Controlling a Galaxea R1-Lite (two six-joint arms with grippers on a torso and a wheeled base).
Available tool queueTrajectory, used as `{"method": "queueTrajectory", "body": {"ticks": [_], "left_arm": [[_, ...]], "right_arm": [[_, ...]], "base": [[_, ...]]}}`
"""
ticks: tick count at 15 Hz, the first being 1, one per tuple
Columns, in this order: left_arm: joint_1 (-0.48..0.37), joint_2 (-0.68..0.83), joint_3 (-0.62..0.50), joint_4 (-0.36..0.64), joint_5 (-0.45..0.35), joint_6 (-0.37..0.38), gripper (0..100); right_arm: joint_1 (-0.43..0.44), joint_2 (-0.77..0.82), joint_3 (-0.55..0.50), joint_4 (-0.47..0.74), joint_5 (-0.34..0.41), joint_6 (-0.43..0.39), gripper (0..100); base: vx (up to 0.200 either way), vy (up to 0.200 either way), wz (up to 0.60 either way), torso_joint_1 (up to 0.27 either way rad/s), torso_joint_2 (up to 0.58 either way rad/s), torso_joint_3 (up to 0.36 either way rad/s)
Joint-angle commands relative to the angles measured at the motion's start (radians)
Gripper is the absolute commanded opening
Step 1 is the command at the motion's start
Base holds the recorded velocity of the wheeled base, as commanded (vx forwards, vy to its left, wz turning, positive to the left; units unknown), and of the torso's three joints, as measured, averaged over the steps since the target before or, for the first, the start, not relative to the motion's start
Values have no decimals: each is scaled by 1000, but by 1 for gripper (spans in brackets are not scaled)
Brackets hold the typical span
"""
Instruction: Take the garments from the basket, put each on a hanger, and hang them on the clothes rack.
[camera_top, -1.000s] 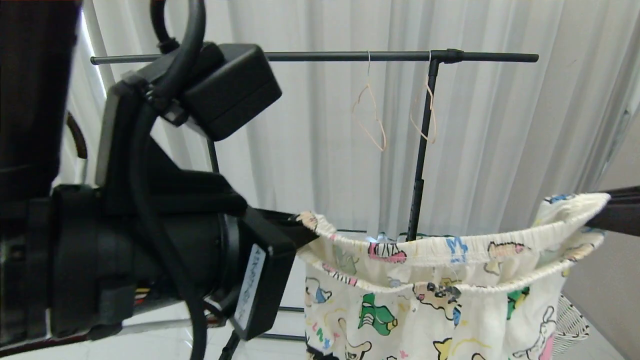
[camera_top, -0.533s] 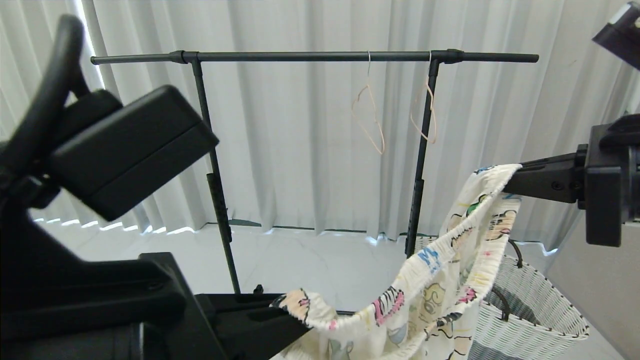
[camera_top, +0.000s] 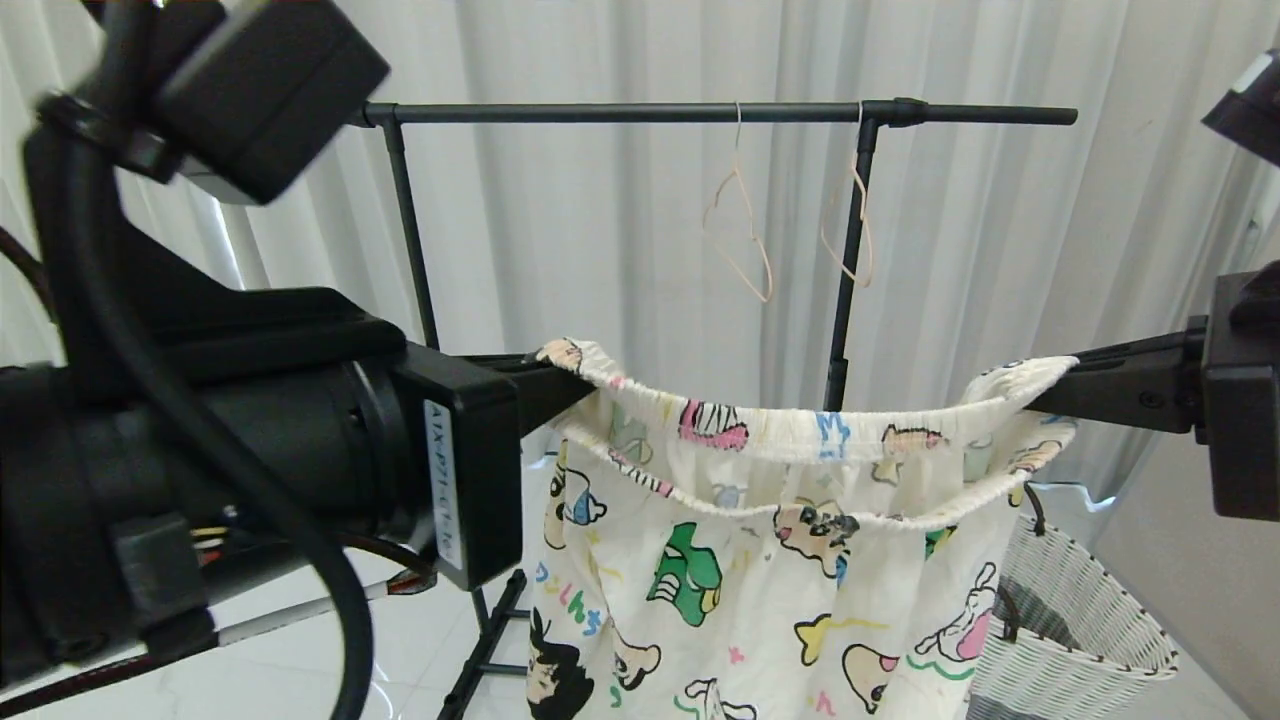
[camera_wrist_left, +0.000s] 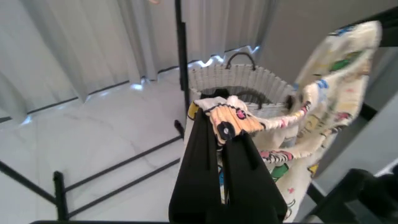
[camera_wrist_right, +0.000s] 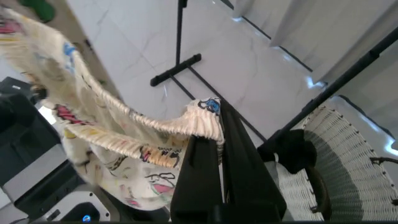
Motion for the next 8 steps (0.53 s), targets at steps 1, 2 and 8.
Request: {"method": "queueTrajectory", "body": {"ticks": [1, 2, 8], "left_arm": [[15, 35, 22, -6, 2, 1, 0], [15, 35, 27, -8, 2, 1, 0], [49, 46, 44, -8, 3, 12, 0]], "right_arm": [[1, -2, 3, 1, 0, 0, 100], [1, -6, 11, 1, -2, 1, 100], [1, -98, 108, 36, 6, -34, 100]], "base": [[0, 0, 0, 0, 0, 0], [0, 0, 0, 0, 0, 0], [0, 0, 0, 0, 0, 0]]}}
